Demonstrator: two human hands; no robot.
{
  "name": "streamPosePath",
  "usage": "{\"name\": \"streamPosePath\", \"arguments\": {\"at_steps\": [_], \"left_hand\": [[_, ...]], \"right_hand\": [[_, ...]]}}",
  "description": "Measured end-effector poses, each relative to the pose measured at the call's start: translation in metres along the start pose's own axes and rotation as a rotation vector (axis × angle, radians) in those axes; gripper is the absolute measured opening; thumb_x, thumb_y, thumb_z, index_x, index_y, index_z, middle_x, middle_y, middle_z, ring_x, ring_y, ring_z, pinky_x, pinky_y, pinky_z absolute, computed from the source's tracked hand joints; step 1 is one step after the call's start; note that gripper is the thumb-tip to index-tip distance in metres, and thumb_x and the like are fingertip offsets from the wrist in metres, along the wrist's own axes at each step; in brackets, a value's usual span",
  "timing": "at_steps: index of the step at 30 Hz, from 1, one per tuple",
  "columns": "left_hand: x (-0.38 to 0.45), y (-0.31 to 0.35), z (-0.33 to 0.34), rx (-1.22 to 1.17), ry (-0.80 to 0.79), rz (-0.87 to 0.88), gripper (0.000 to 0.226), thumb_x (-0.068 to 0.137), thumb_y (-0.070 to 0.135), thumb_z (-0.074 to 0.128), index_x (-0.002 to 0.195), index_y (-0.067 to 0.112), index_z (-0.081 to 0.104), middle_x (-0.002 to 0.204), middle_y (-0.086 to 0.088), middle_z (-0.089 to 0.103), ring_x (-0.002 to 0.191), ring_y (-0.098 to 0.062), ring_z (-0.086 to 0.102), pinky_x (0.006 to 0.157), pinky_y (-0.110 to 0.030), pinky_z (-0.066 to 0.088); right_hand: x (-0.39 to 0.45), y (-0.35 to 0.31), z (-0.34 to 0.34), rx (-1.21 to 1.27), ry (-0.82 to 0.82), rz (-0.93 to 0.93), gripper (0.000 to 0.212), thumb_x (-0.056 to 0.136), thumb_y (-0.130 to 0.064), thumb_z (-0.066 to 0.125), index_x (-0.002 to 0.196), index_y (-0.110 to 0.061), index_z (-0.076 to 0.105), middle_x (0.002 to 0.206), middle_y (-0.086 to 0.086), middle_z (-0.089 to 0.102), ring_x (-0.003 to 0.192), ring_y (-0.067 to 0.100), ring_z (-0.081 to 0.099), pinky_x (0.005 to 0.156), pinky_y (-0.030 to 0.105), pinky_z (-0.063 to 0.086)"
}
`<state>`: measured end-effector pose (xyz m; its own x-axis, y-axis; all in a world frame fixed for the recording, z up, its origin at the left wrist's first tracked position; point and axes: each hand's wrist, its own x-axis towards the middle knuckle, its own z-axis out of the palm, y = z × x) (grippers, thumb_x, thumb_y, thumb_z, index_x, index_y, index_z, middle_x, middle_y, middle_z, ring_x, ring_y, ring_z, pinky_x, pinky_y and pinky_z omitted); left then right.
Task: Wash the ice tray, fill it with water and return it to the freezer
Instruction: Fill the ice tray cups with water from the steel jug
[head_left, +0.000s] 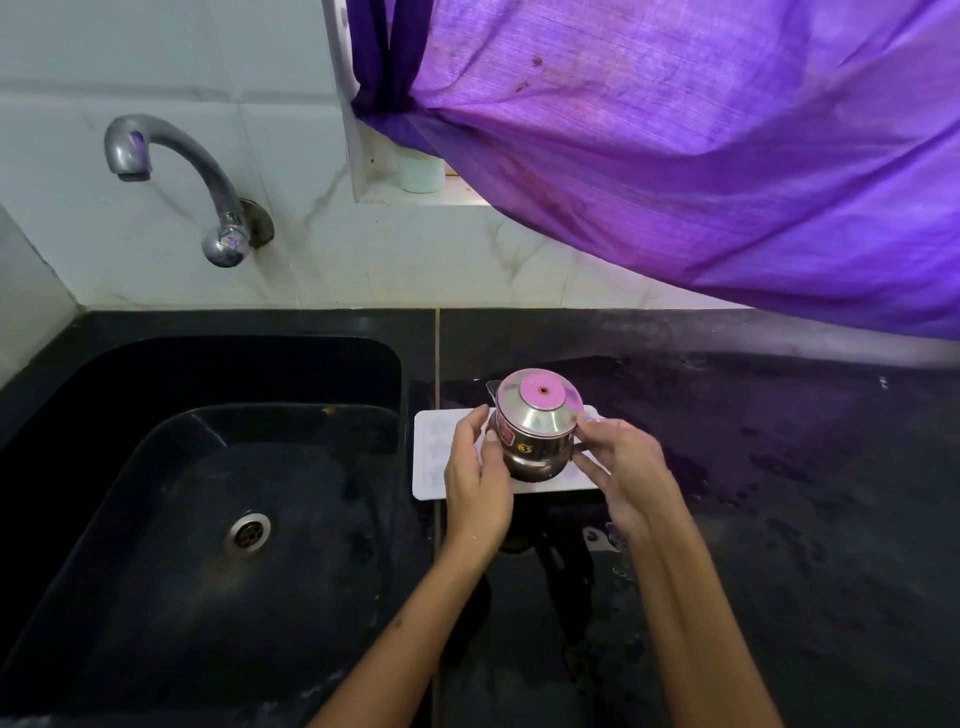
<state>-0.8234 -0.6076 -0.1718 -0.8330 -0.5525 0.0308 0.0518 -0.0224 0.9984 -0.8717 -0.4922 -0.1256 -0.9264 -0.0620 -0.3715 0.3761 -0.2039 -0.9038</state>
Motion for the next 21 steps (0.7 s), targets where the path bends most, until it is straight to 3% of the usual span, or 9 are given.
{"name": "streamPosePath", "arguments": {"at_steps": [6, 13, 17, 21], "left_hand": [[0.040, 0.001, 0.008, 0.005, -0.020, -0.001, 0.036, 0.098, 0.001, 0.035, 0.122, 0.021, 0.052, 0.118, 0.009, 0.059, 0.113, -0.004, 0.053, 0.086, -0.003, 0.040], [0.096, 0.006, 0.019, 0.037, -0.025, -0.024, 0.042, 0.098, -0.002, 0.032, 0.132, 0.013, 0.050, 0.121, 0.005, 0.056, 0.116, -0.010, 0.051, 0.100, -0.024, 0.040], [0.127, 0.008, 0.025, 0.083, -0.056, -0.059, 0.042, 0.096, -0.003, 0.033, 0.131, 0.012, 0.052, 0.118, 0.005, 0.057, 0.112, -0.010, 0.052, 0.096, -0.022, 0.039], [0.157, 0.006, 0.034, 0.143, -0.047, -0.101, 0.043, 0.094, -0.001, 0.035, 0.133, 0.011, 0.049, 0.129, -0.002, 0.057, 0.120, -0.016, 0.052, 0.104, -0.031, 0.040]], "right_hand": [[0.036, 0.000, 0.007, 0.058, -0.013, 0.036, 0.010, 0.087, 0.003, 0.057, 0.081, -0.005, 0.060, 0.084, 0.009, 0.061, 0.078, 0.015, 0.056, 0.079, 0.025, 0.052], [0.088, -0.016, 0.024, 0.045, -0.050, 0.012, 0.011, 0.090, -0.002, 0.057, 0.081, -0.005, 0.060, 0.088, 0.010, 0.058, 0.078, 0.015, 0.057, 0.067, 0.019, 0.051], [0.121, -0.025, 0.033, 0.051, -0.061, 0.009, 0.013, 0.091, -0.002, 0.054, 0.079, -0.006, 0.056, 0.089, 0.011, 0.056, 0.088, 0.018, 0.055, 0.082, 0.025, 0.050], [0.153, -0.032, 0.044, 0.055, -0.079, 0.019, 0.017, 0.091, 0.000, 0.050, 0.078, -0.009, 0.056, 0.080, 0.003, 0.060, 0.082, 0.013, 0.056, 0.093, 0.030, 0.045]]}}
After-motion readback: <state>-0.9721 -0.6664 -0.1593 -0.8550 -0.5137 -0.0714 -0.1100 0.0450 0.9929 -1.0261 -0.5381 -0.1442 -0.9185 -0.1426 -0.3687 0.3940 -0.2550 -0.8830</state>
